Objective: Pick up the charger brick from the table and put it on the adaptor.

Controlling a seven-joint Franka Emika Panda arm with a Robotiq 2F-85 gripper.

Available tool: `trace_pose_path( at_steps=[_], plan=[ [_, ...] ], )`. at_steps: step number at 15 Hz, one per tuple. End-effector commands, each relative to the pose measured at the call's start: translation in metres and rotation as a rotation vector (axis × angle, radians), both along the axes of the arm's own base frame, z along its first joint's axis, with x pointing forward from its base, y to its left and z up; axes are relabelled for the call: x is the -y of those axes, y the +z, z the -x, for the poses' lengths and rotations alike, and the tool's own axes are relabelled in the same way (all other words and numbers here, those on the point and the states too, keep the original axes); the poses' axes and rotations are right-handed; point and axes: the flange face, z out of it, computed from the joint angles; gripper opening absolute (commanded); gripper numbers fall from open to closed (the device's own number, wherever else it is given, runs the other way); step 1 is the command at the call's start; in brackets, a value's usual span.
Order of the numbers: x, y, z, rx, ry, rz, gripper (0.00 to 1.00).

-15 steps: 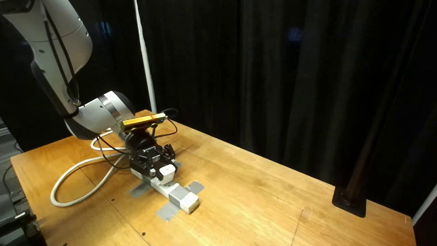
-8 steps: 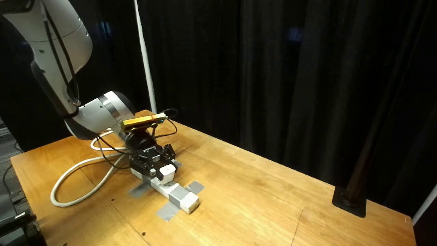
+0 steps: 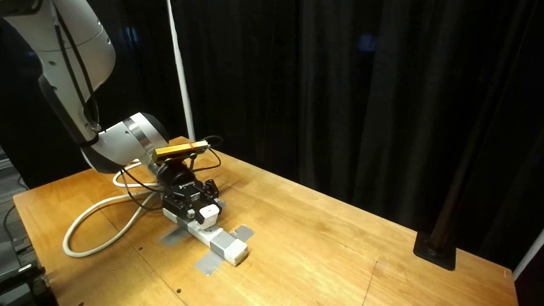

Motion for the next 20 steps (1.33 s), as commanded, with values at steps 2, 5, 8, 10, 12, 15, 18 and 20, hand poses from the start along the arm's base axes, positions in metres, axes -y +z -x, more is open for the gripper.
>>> trace_pose_path(
  at_steps=[2, 5, 8, 10, 12, 15, 18, 20],
  plan=[
    [-0.001, 0.000, -0.001, -0.001, -0.001, 0.000, 0.48],
    [0.001, 0.001, -0.003, -0.022, 0.020, 0.041, 0.23],
    [0.000, -0.005, -0.003, -0.043, 0.064, 0.058, 0.23],
    [-0.002, -0.007, -0.002, -0.052, 0.093, 0.057, 0.23],
    [-0.004, -0.011, -0.001, -0.051, 0.107, 0.058, 0.23],
    [-0.006, -0.018, 0.005, -0.054, 0.112, 0.064, 0.23],
    [-0.011, -0.025, 0.007, -0.048, 0.112, 0.078, 0.23],
    [-0.013, -0.028, 0.009, -0.036, 0.112, 0.087, 0.23]
  ],
)
